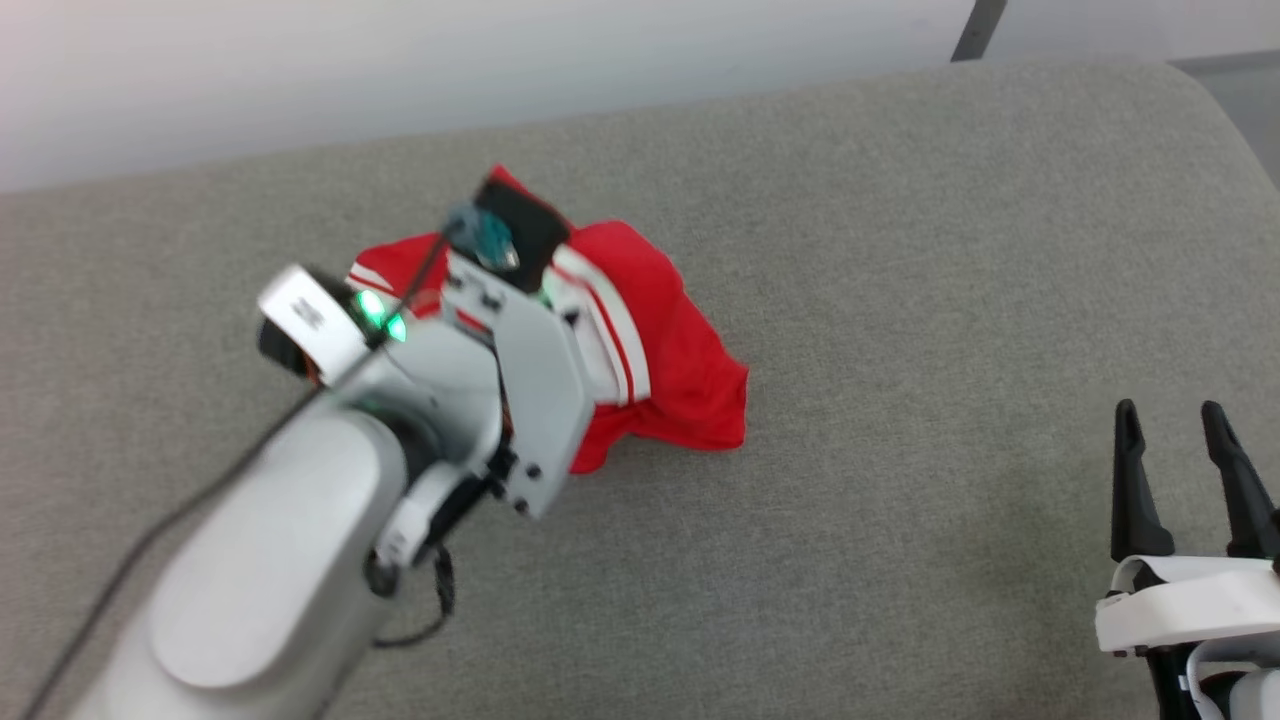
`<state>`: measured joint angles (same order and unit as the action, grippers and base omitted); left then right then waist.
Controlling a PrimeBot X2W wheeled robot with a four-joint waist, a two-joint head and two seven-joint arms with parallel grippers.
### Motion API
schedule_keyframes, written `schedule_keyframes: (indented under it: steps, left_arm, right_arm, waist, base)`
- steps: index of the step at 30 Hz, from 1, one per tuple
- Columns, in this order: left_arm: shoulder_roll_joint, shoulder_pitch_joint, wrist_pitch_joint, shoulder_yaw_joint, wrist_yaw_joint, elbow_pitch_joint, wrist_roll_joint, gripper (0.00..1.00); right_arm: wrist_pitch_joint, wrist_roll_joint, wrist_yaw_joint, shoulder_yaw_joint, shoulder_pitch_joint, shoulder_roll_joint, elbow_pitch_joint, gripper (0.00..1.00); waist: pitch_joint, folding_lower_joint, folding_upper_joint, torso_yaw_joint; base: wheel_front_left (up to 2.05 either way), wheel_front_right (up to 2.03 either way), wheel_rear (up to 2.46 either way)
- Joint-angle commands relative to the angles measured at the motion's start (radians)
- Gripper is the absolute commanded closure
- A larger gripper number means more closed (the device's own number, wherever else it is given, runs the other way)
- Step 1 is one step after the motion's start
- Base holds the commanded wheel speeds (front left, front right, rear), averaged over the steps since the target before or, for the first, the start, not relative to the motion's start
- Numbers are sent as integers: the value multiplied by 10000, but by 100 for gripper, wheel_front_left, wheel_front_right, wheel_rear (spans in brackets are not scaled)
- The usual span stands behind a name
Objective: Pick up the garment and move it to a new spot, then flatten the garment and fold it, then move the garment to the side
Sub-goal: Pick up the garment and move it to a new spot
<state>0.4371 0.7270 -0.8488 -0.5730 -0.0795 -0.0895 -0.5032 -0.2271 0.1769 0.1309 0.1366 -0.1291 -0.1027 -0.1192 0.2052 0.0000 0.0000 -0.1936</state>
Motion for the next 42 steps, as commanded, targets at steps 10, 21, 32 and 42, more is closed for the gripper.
schedule_keyframes:
  steps: [10, 21, 32, 42]
  left_arm:
    - [-647, -1042, 788, -578, 101, 1628, -232, 100]
    - [-1293, -1201, 1464, -963, 531, 4025, -442, 100]
    - [-1765, -942, 2453, -902, 864, 4915, -675, 0]
    - [-1476, -1497, 3443, -353, 838, 4070, -1085, 0]
  right_arm:
    - [-269, 135, -3, -236, -474, 75, -565, 0]
    - [-363, 254, -3, -499, -622, -109, -1039, 0]
    - [-308, 140, -3, -642, -146, -332, -1083, 0]
    - [-49, 156, -3, -815, 385, -549, -885, 0]
  waist:
    - [401, 0, 0, -165]
    - [162, 0, 0, -36]
    - [-819, 0, 0, 502]
    - [-2023, 0, 0, 1185]
  base:
    - [0, 0, 0]
    - [0, 0, 0]
    - [0, 0, 0]
    - [0, 0, 0]
